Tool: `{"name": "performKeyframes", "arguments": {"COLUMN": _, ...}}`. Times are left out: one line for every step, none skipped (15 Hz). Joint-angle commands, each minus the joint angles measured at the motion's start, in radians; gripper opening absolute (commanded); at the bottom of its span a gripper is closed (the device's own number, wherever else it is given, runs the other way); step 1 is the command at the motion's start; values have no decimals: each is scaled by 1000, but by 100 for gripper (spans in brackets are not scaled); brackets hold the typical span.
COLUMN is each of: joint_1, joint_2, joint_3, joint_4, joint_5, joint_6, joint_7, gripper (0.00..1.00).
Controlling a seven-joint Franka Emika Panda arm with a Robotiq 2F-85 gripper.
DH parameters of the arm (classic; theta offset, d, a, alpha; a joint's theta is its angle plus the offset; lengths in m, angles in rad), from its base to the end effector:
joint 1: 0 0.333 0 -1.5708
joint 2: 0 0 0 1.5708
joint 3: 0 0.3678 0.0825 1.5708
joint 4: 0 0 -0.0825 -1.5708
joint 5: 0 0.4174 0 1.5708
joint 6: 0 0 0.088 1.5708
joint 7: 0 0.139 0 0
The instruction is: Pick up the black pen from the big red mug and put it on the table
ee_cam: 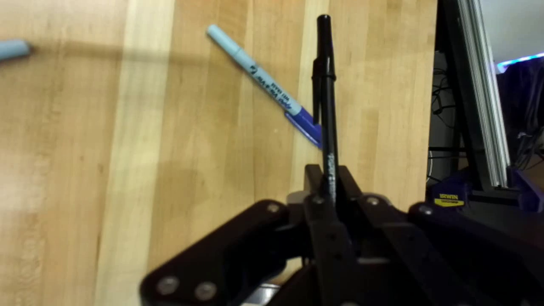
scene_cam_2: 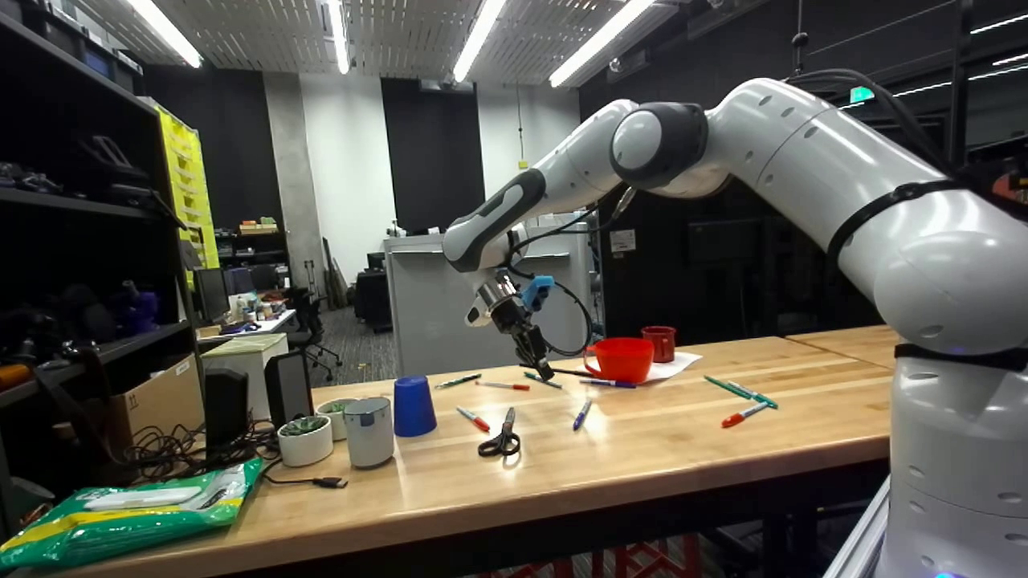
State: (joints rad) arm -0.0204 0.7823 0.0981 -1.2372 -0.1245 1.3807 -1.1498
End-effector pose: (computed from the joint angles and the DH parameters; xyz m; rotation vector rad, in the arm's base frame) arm 0.7179 0.0209 0.2666 -2.2364 -1.5941 0.8122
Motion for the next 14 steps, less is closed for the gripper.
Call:
{"name": "performKeyframes", "arguments": {"joint_1": 24, "joint_2": 78, "joint_3": 1, "joint_4": 113, "joint_5": -27, "joint_6": 55, "joint_7": -9, "gripper": 2}}
{"name": "performKeyframes", "arguments": {"joint_1": 29, "joint_2": 92, "joint_3": 1, "joint_4": 131, "joint_5": -29, "joint_6": 81, "joint_7": -10, "gripper": 2}}
{"name": "performKeyframes", "arguments": {"joint_1": 34, "joint_2": 104, "joint_3": -1, "joint_4": 146, "joint_5": -33, "joint_6": 107, "joint_7": -11, "gripper": 2}}
{"name": "performKeyframes", "arguments": {"joint_1": 37, "joint_2": 117, "joint_3": 0, "joint_4": 164, "joint_5": -31, "joint_6": 126, "joint_7": -13, "gripper": 2}}
{"name": "performKeyframes", "arguments": {"joint_1": 40, "joint_2": 131, "joint_3": 0, "joint_4": 181, "joint_5": -32, "joint_6": 152, "joint_7": -13, "gripper": 2}}
{"name": "performKeyframes", "arguments": {"joint_1": 46, "joint_2": 143, "joint_3": -4, "joint_4": 195, "joint_5": -37, "joint_6": 180, "joint_7": -9, "gripper": 2}}
{"name": "performKeyframes", "arguments": {"joint_1": 54, "joint_2": 151, "joint_3": -10, "joint_4": 207, "joint_5": -47, "joint_6": 213, "joint_7": -1, "gripper": 2}}
{"name": "performKeyframes", "arguments": {"joint_1": 58, "joint_2": 162, "joint_3": -12, "joint_4": 220, "joint_5": -51, "joint_6": 239, "joint_7": 1, "gripper": 2}}
{"name": "performKeyframes", "arguments": {"joint_1": 62, "joint_2": 173, "joint_3": -14, "joint_4": 236, "joint_5": -57, "joint_6": 256, "joint_7": 2, "gripper": 2}}
{"name": "performKeyframes", "arguments": {"joint_1": 64, "joint_2": 183, "joint_3": -15, "joint_4": 250, "joint_5": -60, "joint_6": 273, "joint_7": 3, "gripper": 2}}
{"name": "performKeyframes", "arguments": {"joint_1": 67, "joint_2": 192, "joint_3": -16, "joint_4": 264, "joint_5": -62, "joint_6": 284, "joint_7": 4, "gripper": 2}}
{"name": "performKeyframes", "arguments": {"joint_1": 71, "joint_2": 203, "joint_3": -18, "joint_4": 281, "joint_5": -64, "joint_6": 293, "joint_7": 5, "gripper": 2}}
{"name": "performKeyframes", "arguments": {"joint_1": 73, "joint_2": 213, "joint_3": -18, "joint_4": 297, "joint_5": -63, "joint_6": 299, "joint_7": 6, "gripper": 2}}
{"name": "performKeyframes", "arguments": {"joint_1": 76, "joint_2": 223, "joint_3": -21, "joint_4": 313, "joint_5": -65, "joint_6": 306, "joint_7": 6, "gripper": 2}}
